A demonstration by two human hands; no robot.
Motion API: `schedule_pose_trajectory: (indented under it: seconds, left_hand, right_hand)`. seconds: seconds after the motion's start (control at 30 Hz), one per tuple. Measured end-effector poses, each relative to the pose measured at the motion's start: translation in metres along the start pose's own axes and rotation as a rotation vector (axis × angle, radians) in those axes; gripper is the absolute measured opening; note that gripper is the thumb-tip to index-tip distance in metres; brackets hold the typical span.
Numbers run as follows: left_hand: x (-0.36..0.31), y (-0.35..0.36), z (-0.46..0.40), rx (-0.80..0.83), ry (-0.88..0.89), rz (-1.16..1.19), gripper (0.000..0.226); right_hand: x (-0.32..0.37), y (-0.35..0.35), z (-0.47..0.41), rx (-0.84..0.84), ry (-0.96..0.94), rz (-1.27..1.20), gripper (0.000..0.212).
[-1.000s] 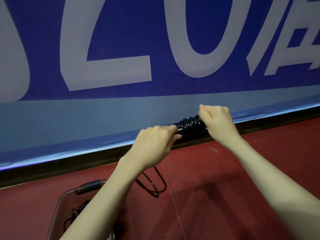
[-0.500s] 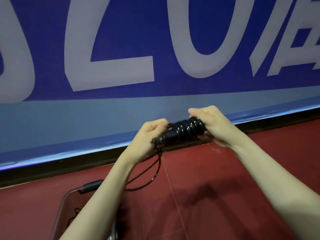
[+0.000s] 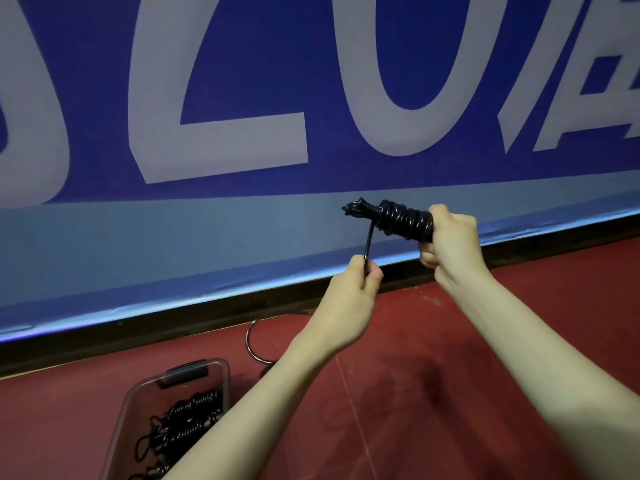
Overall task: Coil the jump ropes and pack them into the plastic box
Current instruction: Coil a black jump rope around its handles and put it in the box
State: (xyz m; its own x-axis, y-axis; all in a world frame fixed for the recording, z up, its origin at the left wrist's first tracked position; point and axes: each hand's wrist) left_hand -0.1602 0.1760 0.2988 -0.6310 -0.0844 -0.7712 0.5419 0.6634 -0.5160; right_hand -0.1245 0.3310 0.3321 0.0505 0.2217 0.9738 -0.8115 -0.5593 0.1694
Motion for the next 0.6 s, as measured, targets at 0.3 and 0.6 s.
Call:
schedule_pose_trajectory:
  seconds: [0.3,0.6]
  left_hand:
    - [-0.008,-0.018,0.003,0.205,0.257,-0.808,0.026]
    - [0.012,-0.062,-0.001,-0.008,0.285,-0.765,0.009]
  right_hand:
    - [-0.009,-0.025,-0.008,-0.179,-0.544,0.811,0.052]
    - [0.001,-0.015,0.001,0.291,-0.470,0.957,0.048]
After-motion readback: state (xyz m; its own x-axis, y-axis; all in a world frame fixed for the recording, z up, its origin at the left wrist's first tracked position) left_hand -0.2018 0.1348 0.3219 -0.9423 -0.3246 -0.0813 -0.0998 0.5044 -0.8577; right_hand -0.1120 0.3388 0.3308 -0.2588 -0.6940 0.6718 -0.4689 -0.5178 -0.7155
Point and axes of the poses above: each hand's wrist, its own z-axis away from the middle knuckle, its own y-axis out of the palm, x = y × z, and after that the axes turned 14 degrees about y, right-handed
